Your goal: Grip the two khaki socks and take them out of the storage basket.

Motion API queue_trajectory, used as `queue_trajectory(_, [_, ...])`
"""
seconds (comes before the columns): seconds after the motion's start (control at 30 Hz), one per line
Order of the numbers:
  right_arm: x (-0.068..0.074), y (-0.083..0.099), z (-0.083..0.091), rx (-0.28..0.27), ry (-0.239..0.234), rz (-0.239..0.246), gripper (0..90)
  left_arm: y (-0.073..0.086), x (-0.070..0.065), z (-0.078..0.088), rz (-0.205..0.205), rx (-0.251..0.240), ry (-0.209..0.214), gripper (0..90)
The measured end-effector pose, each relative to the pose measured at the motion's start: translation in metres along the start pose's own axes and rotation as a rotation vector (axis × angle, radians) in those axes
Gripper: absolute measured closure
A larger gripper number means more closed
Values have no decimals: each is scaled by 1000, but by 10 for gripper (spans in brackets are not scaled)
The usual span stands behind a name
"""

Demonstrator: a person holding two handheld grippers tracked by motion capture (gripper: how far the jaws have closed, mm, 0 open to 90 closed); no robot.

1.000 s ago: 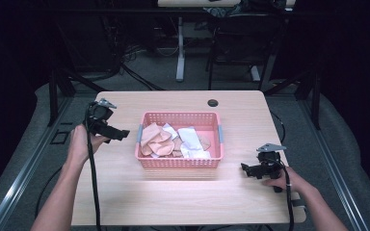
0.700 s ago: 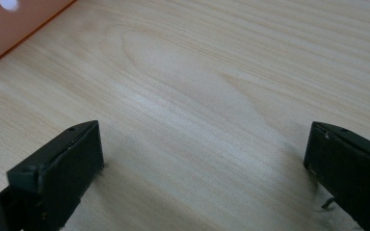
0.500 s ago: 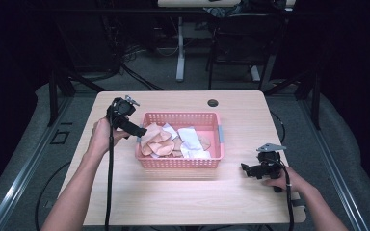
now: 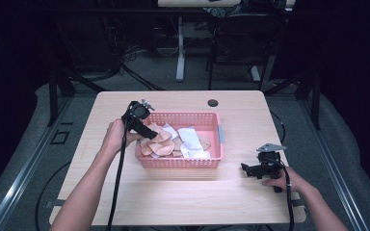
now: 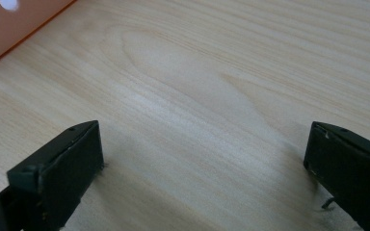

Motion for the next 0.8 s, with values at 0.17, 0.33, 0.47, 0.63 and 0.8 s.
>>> queue_trajectory(0.17, [0,0,0,3,-1,0,0,-4,-9,-13,-38,52,-16,309])
queue_trajectory(0.33, [0,0,1,6,-5,5,0,-8,-12,-23,-41,90,-47,408])
queue_trajectory(0.47, [-1,0,1,8,-4,12,0,-9,-12,-30,-46,115,-56,436])
queue_trajectory(0.63, [-1,0,1,7,-4,13,0,-11,-15,-37,-57,136,-69,439])
queue_trajectory(0.8, [-1,0,1,8,-4,14,0,-13,-18,-41,-84,169,-95,453])
Point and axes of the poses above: each handheld gripper's, and its own axes: z roughly backward along the jaws, y roughly out of its underside, x roughly to its left, the point moved 1 cm from there along -z, roughly forward along the jaws, and after that the axes turned 3 degrees about -y, right-handed, at the moved point
